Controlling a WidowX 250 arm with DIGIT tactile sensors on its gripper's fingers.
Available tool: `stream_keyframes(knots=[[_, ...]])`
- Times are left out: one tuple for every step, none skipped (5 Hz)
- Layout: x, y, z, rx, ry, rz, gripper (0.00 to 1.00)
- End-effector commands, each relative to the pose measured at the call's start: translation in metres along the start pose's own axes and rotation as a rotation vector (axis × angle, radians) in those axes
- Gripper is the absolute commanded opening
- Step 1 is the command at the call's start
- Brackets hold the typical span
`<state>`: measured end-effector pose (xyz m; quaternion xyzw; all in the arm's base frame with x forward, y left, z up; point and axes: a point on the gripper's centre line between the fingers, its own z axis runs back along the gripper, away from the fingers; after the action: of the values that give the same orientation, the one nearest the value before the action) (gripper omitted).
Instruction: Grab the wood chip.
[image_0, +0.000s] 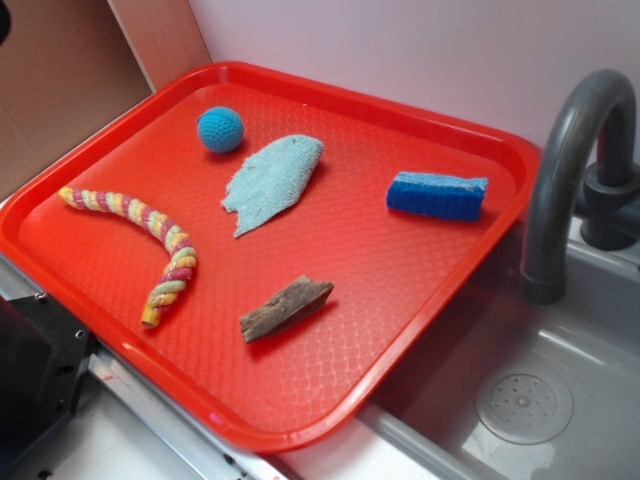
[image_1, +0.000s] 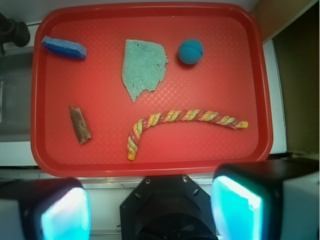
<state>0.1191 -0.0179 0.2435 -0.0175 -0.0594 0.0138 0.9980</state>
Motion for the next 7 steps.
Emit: stream_keyframes(knots=[[0.000,0.000,0.000,0.000,0.000,0.000,1.00],[0.009,-0.011,-0.014,0.031,-0.022,0.000,1.00],[0.019,-0.032,-0.033,0.041,-0.076,-0.033,1.00],[0.035,-0.057,-0.060,0.014,-0.106,-0.127,1.00],[0.044,-0.077,-0.086,-0.064,-0.107,-0.159,1.00],[0.047,-0.093,-0.116,-0.131,-0.038,-0.221,1.00],[0.044,-0.104,-0.134,-0.274,0.004,-0.275,1.00]])
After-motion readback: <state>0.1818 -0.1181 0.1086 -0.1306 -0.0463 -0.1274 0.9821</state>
